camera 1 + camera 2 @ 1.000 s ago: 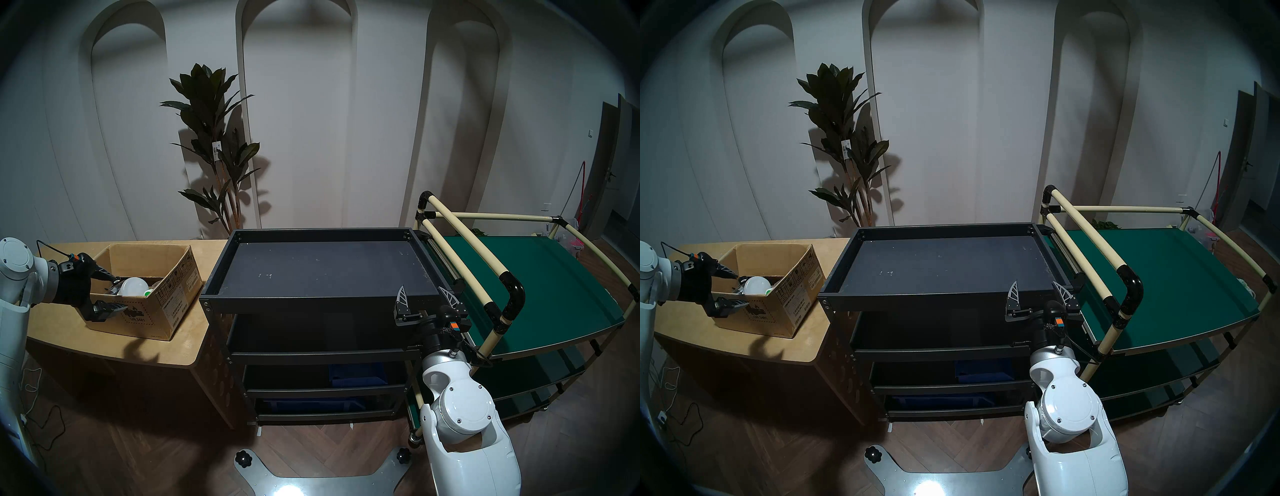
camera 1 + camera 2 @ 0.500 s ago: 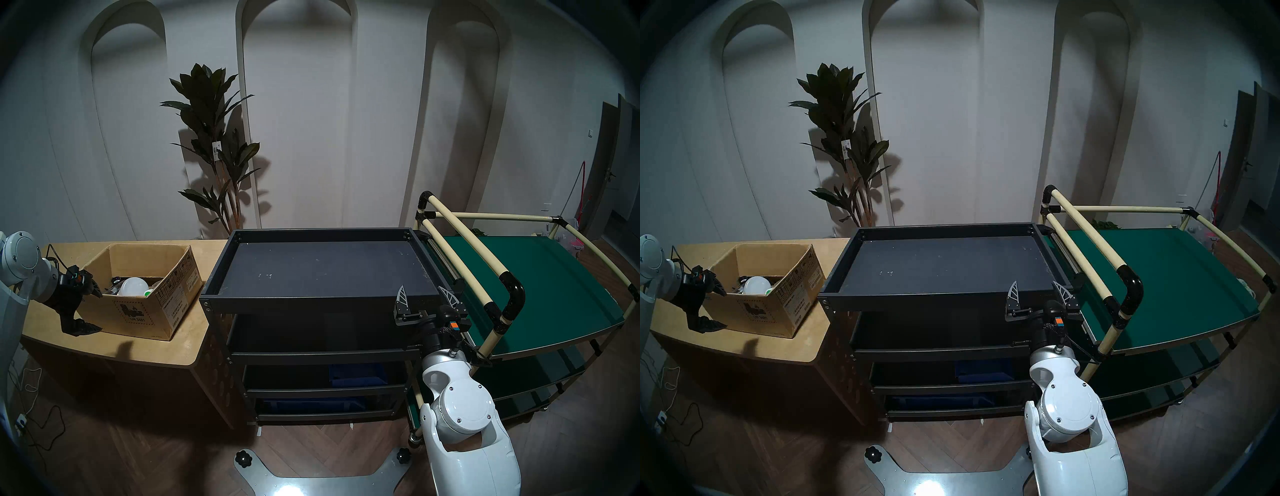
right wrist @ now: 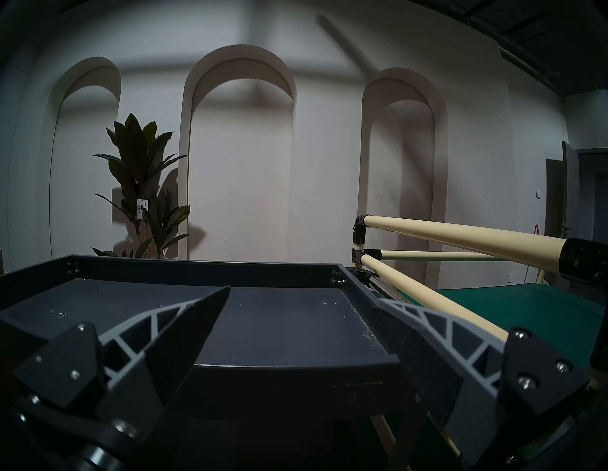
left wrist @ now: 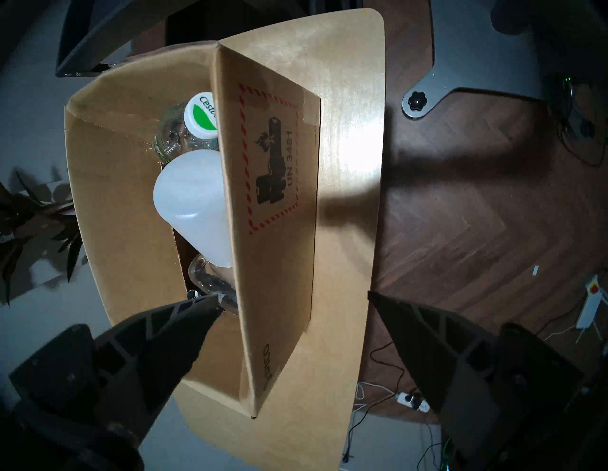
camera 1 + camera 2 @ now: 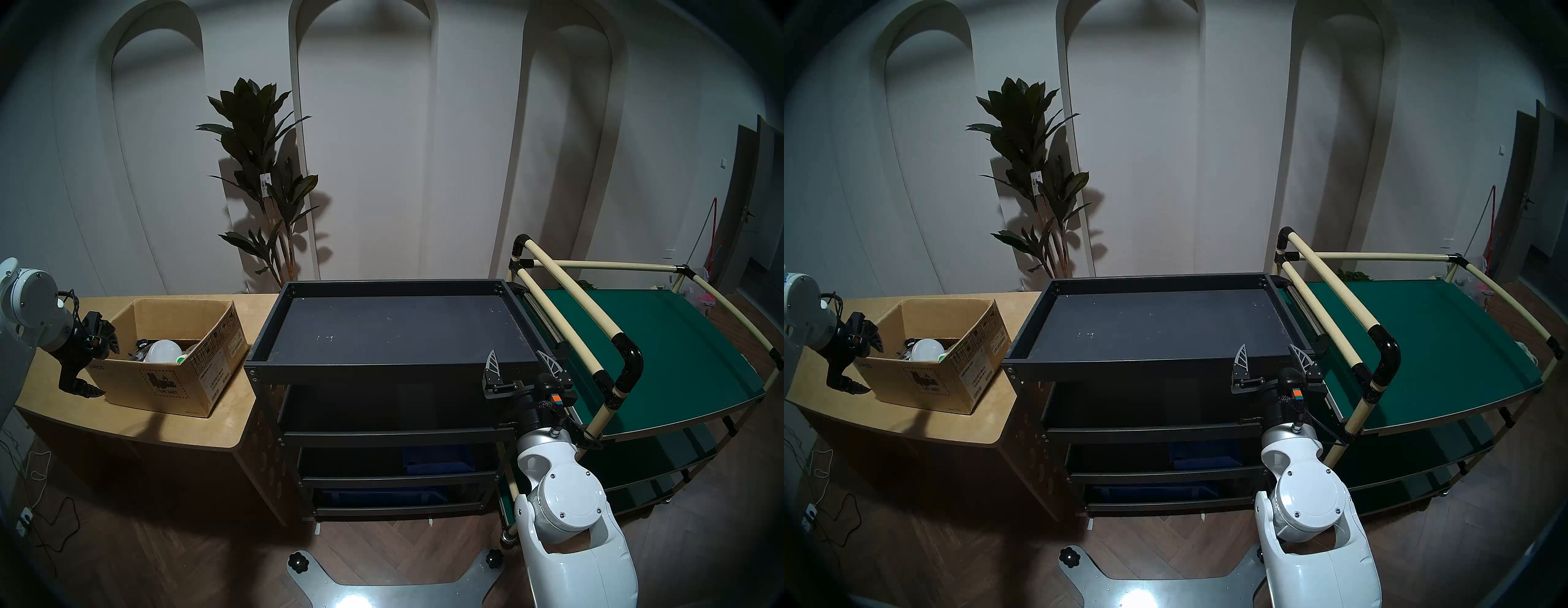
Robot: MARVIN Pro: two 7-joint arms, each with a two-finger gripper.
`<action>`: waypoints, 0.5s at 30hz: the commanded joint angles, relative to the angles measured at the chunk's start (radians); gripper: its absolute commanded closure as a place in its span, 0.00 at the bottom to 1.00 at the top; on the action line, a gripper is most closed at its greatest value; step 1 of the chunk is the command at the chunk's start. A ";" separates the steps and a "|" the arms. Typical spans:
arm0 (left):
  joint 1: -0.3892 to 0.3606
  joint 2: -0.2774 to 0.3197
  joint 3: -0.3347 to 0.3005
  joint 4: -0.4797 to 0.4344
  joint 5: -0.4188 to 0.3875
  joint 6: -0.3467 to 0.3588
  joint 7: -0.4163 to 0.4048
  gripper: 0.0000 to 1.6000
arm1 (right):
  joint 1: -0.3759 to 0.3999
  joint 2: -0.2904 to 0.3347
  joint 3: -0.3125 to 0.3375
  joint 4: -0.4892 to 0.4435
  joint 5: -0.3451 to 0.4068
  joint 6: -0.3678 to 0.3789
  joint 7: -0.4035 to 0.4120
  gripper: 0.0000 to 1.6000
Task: Put the storage box onto the shelf
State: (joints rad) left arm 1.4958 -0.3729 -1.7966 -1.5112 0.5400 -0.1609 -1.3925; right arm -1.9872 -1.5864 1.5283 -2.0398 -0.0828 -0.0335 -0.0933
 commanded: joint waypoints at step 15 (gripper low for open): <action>-0.229 -0.029 0.184 0.134 0.033 -0.071 0.144 0.00 | 0.006 -0.001 0.001 -0.020 0.000 -0.006 -0.001 0.00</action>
State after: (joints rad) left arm 1.3581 -0.3832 -1.6439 -1.4119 0.5588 -0.2172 -1.2858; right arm -1.9865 -1.5866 1.5283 -2.0394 -0.0837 -0.0335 -0.0931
